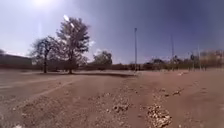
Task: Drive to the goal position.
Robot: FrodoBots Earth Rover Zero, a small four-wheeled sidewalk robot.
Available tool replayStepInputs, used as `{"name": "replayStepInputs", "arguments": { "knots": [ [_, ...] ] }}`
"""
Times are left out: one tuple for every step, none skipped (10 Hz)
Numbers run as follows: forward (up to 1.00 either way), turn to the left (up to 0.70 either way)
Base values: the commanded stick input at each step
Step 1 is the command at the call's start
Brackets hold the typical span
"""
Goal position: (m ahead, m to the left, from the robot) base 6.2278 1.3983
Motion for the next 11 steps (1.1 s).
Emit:
{"name": "replayStepInputs", "arguments": {
  "knots": [
    [0.50, 0.00],
    [0.50, 0.00],
    [0.50, 0.00],
    [0.50, 0.00],
    [0.50, 0.00],
    [0.50, 0.00],
    [0.50, 0.00],
    [0.50, 0.00],
    [0.50, 0.00],
    [0.50, 0.00],
    [0.50, 0.00]
  ]
}}
